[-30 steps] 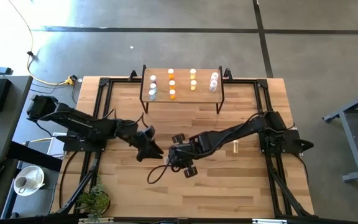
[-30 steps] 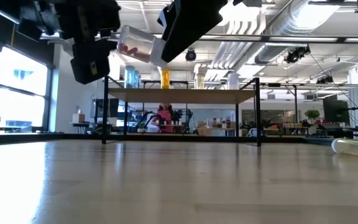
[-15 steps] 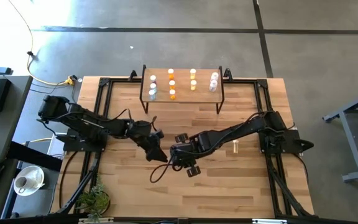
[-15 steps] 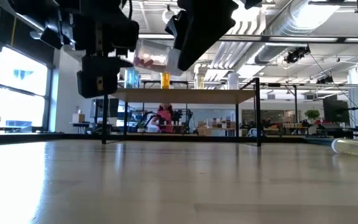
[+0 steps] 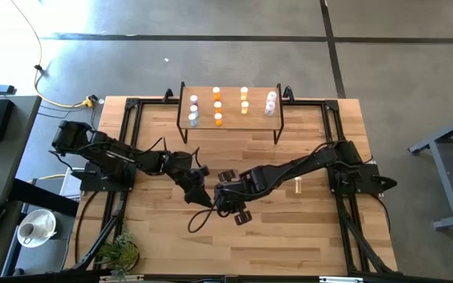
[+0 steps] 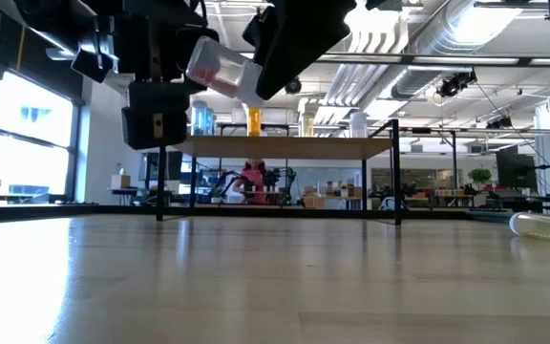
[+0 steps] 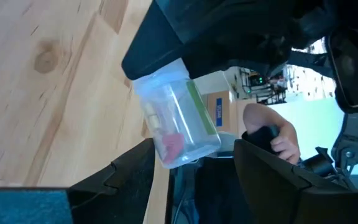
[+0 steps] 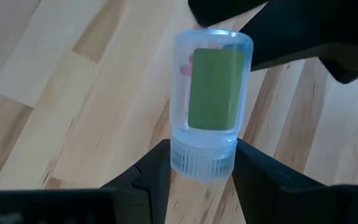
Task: Pick and place medicine bottles onto shelf by color
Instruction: Put the white pill bottle on the shelf aligned with the other white pill bottle
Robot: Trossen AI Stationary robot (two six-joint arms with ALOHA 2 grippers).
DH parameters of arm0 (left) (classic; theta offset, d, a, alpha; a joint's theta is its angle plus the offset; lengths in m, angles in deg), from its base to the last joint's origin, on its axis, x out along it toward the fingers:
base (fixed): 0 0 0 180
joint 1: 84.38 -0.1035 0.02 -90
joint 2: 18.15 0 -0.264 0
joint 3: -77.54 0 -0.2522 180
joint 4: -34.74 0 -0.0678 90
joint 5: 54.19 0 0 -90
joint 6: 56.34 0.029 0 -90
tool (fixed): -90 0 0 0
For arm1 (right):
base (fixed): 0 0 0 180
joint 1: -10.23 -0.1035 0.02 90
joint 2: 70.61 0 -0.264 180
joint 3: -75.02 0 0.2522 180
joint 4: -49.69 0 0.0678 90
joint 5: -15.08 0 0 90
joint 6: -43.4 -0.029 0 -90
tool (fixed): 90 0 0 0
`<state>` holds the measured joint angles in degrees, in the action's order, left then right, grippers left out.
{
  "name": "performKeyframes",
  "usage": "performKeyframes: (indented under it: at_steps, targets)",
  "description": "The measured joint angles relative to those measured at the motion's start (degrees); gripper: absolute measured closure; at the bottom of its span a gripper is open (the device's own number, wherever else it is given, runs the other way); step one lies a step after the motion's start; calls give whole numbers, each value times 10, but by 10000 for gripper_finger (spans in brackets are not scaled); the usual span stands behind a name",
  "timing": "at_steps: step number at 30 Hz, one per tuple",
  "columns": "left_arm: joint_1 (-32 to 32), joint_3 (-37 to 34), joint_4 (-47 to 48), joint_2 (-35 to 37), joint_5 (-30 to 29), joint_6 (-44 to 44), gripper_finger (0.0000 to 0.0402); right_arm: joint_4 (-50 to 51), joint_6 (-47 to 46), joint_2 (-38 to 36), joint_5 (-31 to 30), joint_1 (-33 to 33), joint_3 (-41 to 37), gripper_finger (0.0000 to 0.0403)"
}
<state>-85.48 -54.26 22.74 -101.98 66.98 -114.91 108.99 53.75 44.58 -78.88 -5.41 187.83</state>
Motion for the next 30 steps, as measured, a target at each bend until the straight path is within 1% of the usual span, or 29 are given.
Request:
performKeyframes:
  at_steps: [11,16,25,30]
  targets:
    - [3,1,6,0,-8,-8,193,-29,2,-1,13,8,0,269]
    - [2,1,7,0,-7,-8,195,-36,-4,-1,42,19,0,269]
    - [-4,1,14,0,-3,5,236,-29,-14,-1,40,19,0,269]
    - [-4,1,15,0,-4,15,242,-26,-13,-1,40,19,0,269]
